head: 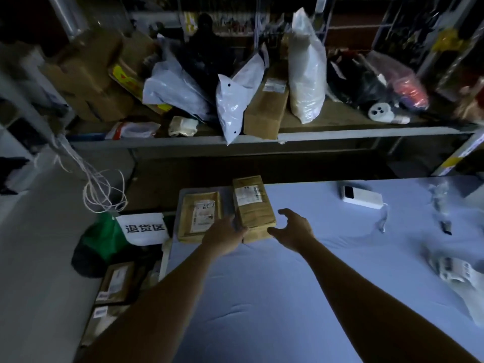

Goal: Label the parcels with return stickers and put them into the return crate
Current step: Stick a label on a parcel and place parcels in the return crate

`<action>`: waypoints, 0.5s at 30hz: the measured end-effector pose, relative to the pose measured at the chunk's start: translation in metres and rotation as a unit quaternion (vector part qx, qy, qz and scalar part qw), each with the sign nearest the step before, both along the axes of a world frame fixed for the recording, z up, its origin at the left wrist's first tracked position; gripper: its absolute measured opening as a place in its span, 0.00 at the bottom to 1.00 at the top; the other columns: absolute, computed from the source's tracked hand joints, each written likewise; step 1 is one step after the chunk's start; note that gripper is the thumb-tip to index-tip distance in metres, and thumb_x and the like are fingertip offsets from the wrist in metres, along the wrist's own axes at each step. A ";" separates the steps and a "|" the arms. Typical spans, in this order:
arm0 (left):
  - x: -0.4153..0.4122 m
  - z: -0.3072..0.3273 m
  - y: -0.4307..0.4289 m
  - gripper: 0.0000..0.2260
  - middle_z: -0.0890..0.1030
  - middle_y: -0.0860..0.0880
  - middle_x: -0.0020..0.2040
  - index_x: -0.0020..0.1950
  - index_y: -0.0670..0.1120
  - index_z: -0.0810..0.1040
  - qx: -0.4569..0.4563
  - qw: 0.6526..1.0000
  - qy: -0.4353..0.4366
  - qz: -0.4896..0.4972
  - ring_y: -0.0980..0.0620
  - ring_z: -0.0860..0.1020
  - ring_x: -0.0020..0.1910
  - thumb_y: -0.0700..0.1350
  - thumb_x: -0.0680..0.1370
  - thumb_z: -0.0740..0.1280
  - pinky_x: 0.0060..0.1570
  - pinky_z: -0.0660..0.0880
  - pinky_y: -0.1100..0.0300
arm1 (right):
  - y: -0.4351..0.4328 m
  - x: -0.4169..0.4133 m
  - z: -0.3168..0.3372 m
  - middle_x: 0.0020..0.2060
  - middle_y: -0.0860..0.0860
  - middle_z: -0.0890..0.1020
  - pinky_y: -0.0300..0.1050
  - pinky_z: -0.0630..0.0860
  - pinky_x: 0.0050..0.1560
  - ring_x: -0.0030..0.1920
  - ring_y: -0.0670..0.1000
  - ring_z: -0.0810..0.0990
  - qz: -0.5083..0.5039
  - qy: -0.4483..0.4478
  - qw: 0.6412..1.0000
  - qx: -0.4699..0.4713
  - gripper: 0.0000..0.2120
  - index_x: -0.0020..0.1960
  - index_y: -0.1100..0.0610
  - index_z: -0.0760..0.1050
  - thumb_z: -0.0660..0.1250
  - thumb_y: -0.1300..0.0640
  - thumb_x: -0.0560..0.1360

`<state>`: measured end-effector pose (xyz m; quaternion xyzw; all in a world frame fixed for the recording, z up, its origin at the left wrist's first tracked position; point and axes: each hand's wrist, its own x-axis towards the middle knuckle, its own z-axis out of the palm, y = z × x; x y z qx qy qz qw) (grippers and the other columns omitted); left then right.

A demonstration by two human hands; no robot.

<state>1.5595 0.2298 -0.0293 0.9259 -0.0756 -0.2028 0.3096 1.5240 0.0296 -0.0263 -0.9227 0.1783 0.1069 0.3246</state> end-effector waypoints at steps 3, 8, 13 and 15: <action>0.027 -0.026 -0.020 0.28 0.67 0.42 0.76 0.80 0.46 0.61 -0.068 0.995 0.042 0.054 0.41 0.68 0.73 0.53 0.83 0.65 0.67 0.67 0.52 | -0.009 0.034 -0.031 0.69 0.53 0.77 0.43 0.72 0.61 0.67 0.54 0.77 -0.009 -0.011 0.999 0.034 0.31 0.76 0.51 0.68 0.73 0.49 0.76; 0.063 -0.074 -0.040 0.34 0.72 0.49 0.73 0.79 0.58 0.60 -0.138 0.974 0.132 0.121 0.44 0.73 0.70 0.62 0.77 0.69 0.63 0.71 0.54 | -0.016 0.081 -0.076 0.73 0.52 0.74 0.51 0.75 0.67 0.71 0.55 0.74 -0.018 0.004 0.994 0.109 0.33 0.79 0.52 0.63 0.70 0.45 0.78; 0.069 -0.100 -0.053 0.33 0.69 0.57 0.73 0.79 0.61 0.59 -0.210 0.949 0.171 0.161 0.53 0.68 0.70 0.62 0.77 0.69 0.66 0.66 0.56 | -0.022 0.089 -0.100 0.56 0.40 0.84 0.45 0.83 0.50 0.56 0.45 0.83 -0.019 -0.046 0.976 0.211 0.23 0.70 0.42 0.74 0.72 0.51 0.76; 0.070 -0.105 -0.058 0.32 0.70 0.56 0.72 0.79 0.60 0.60 -0.228 0.945 0.170 0.163 0.53 0.69 0.71 0.61 0.78 0.69 0.63 0.65 0.59 | -0.025 0.089 -0.101 0.57 0.38 0.83 0.47 0.83 0.53 0.57 0.42 0.82 -0.013 -0.054 0.970 0.237 0.24 0.70 0.42 0.74 0.73 0.53 0.76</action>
